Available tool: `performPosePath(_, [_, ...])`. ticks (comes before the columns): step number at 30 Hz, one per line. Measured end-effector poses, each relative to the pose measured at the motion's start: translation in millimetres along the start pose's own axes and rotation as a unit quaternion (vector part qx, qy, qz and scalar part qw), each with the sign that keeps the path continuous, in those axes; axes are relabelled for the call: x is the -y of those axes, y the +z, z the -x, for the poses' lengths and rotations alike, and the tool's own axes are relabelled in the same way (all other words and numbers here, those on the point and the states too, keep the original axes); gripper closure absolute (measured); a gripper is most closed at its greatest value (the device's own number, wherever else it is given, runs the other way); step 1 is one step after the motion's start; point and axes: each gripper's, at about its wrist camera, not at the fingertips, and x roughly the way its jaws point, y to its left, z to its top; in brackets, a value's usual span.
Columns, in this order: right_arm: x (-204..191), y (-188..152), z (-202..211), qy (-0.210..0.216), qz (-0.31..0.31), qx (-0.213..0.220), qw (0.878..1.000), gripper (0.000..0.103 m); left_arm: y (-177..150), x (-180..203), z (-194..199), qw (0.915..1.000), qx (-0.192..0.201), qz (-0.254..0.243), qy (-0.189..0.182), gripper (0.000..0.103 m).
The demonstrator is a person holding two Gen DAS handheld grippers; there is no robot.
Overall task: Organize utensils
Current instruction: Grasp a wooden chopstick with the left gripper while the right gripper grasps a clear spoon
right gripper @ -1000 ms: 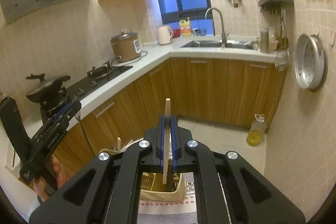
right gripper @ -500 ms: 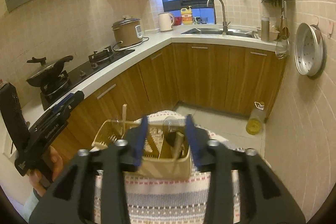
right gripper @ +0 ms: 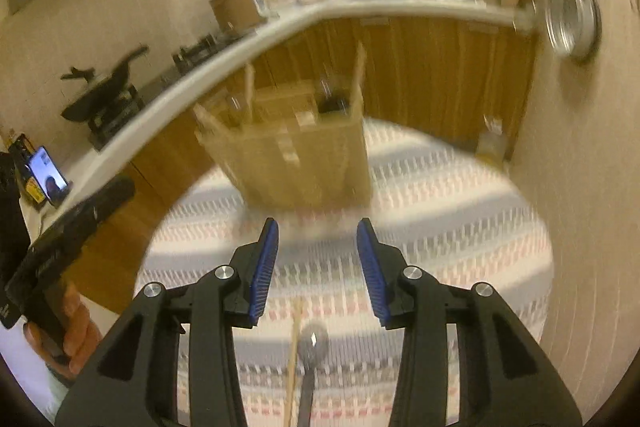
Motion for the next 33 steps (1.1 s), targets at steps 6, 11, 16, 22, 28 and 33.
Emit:
performPosePath(6, [22, -57, -35, -0.004, -0.033, -0.074, 0.997, 0.065, -55, 3, -71, 0.9865, -0.153, 0.052, -0.026, 0.055])
performPosePath(11, [22, -85, -46, -0.027, -0.034, -0.080, 0.996, 0.065, -73, -4, -119, 0.9690, -0.214, 0.123, -0.010, 0.063])
performPosePath(16, [13, -90, -47, -0.018, -0.019, -0.084, 0.996, 0.065, -72, 15, -123, 0.9738, -0.210, 0.087, 0.003, 0.063])
performPosePath(22, [3, -91, -42, -0.049, 0.013, -0.072, 0.996, 0.065, -77, 36, -132, 0.9765, -0.200, 0.073, 0.034, 0.063])
performPosePath(28, [8, -95, -39, -0.074, 0.023, -0.080, 0.994, 0.065, -77, 67, -145, 0.9755, -0.188, 0.030, 0.112, 0.074])
performPosePath(33, [12, -96, -37, -0.071, 0.014, -0.084, 0.994, 0.065, -81, 88, -153, 0.9672, -0.182, -0.023, 0.175, 0.095])
